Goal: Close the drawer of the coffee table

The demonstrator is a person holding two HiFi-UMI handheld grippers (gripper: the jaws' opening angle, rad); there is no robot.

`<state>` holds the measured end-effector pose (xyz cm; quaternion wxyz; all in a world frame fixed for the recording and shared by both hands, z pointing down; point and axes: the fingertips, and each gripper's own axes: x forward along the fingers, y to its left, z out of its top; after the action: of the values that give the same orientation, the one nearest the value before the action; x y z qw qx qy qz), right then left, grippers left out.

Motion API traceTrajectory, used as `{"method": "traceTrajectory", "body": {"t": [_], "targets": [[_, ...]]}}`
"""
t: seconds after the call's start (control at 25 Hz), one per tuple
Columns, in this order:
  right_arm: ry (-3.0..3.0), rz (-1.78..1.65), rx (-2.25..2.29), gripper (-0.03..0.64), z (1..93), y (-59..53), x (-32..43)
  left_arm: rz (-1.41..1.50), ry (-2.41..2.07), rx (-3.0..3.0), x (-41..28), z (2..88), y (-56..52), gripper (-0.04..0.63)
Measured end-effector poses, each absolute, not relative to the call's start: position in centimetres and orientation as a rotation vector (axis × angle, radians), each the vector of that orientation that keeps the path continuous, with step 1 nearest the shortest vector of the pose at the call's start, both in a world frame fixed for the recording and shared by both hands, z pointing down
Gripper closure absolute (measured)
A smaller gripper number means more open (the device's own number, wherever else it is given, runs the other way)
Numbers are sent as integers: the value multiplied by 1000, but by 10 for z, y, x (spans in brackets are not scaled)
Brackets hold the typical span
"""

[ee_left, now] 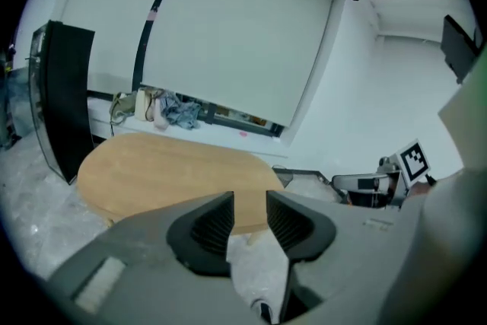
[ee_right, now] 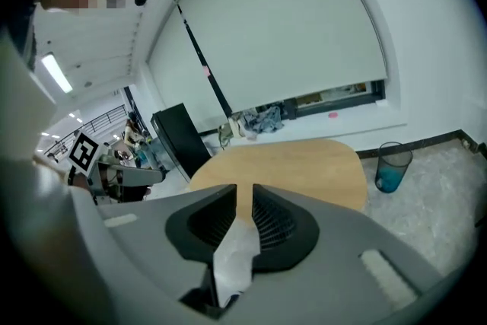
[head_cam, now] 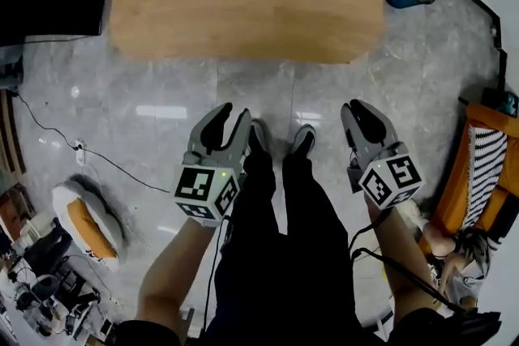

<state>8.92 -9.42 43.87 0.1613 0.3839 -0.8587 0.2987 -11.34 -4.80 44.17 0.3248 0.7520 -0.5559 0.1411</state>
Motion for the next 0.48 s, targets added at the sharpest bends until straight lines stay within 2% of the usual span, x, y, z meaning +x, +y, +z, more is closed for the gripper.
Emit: {"method": "traceTrajectory", "body": {"t": [0.28,0.48], "targets": [[-2614,827,1119,588,293,-76,63,258,-1481,2071,-109,306,-45,453],[-2771,507,1113,615,178,-68,57,257,-1469,2342,-108,184,-42,453]]}}
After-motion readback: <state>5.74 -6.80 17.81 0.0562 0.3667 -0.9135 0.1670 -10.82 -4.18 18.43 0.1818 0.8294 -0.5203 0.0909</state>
